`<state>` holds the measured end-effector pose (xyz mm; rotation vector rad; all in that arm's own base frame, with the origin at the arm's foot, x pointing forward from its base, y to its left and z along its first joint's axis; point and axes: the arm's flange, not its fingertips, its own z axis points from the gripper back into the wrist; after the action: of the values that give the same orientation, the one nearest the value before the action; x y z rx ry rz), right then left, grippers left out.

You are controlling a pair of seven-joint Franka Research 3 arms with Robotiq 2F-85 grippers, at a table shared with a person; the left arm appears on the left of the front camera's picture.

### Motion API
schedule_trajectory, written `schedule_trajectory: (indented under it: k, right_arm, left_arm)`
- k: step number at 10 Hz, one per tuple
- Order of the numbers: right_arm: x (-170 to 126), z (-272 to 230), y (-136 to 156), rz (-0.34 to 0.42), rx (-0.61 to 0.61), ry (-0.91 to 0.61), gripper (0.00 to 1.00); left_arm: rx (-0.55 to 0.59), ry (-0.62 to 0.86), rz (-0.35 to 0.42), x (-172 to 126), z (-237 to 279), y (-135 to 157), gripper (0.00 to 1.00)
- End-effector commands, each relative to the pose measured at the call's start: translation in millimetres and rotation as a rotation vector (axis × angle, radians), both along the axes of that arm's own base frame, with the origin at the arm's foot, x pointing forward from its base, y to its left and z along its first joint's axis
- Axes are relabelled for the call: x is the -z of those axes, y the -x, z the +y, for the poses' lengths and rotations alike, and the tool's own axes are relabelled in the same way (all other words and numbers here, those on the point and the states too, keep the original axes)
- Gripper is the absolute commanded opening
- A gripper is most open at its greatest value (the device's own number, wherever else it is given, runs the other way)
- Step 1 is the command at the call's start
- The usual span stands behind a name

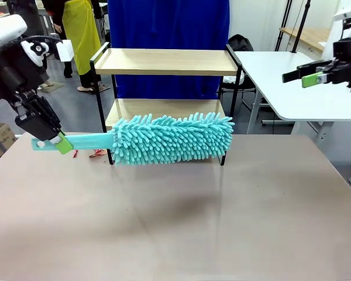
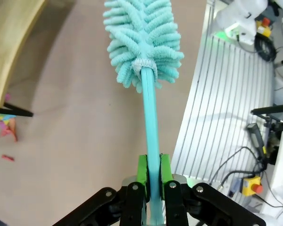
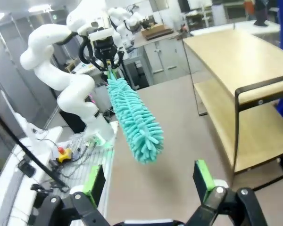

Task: Clean the shelf.
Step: Hand the Duster back to the human.

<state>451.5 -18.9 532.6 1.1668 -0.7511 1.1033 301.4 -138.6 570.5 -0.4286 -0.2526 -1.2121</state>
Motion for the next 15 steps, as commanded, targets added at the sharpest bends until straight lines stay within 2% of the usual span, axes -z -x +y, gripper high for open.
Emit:
schedule_trajectory:
  k: [1,4,5,7,12,15]
  right_arm:
    - [-6.7,-5.4,-1.3,-0.065,0.004,0.006,1.0]
    - [-6.7,-5.4,-1.3,-0.065,0.004,0.006,1.0]
    - [0.7,-5.1,-3.1,-0.034,0.005,0.001,1.0]
    - [13.4,25.8,3.2,-0.077,0.005,-0.031,1.0]
    - [52.7,53.9,34.7,-0.09,0.041,-0.126,1.0]
    - [85.0,76.9,56.7,-0.091,0.055,-0.128,1.0]
  left_arm:
    - [-0.012,0.001,0.0,-0.9,0.6,0.5,0.13]
    - [-0.012,0.001,0.0,-0.9,0.6,0.5,0.13]
    - [-0.012,0.001,0.0,-0.9,0.6,0.5,0.13]
    - [-0.012,0.001,0.0,-0.9,0.6,0.5,0.13]
    - [-0.012,0.001,0.0,-0.9,0.6,0.5,0.13]
    - [-0.012,0.001,0.0,-0.9,0.6,0.5,0.13]
